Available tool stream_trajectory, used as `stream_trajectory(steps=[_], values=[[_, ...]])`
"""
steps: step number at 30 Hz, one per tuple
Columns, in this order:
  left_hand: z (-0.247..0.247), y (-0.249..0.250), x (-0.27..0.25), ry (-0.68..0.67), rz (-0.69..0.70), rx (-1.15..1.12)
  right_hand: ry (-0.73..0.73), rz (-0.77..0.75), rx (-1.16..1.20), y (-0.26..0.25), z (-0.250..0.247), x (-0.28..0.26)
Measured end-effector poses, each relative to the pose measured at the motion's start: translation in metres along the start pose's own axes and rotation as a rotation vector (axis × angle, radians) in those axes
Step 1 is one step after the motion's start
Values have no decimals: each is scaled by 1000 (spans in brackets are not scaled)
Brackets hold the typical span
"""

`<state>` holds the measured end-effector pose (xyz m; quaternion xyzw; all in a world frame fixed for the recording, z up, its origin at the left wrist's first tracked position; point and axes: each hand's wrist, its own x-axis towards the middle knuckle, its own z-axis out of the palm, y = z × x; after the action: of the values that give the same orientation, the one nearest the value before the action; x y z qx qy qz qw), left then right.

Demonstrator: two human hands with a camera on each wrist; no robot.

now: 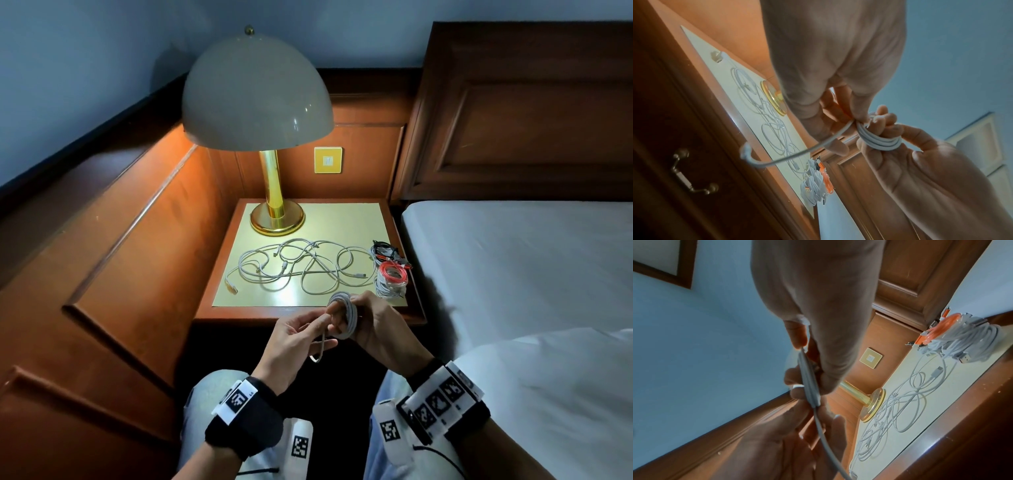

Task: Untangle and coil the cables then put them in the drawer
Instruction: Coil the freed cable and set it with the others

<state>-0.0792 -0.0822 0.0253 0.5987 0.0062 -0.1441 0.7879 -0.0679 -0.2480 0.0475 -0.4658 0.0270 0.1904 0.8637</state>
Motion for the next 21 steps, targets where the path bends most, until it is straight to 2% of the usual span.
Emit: stream_trajectory(steps=[3,7,11,17,21], values=[[-2,0,2,58,30,80,113,-101,-202,7,-8,2],[-10,-1,4,162,60,154,139,-131,-369,8,-15,-5],[-10,-2,2,128,37,191,147,-233,-601,16,-14,-7],[-18,4,0,-17,-41,179,103,-187,-527,17,-16,-5],[-18,12,2,28,-56,148,91,-145,-477,16,-18,2]])
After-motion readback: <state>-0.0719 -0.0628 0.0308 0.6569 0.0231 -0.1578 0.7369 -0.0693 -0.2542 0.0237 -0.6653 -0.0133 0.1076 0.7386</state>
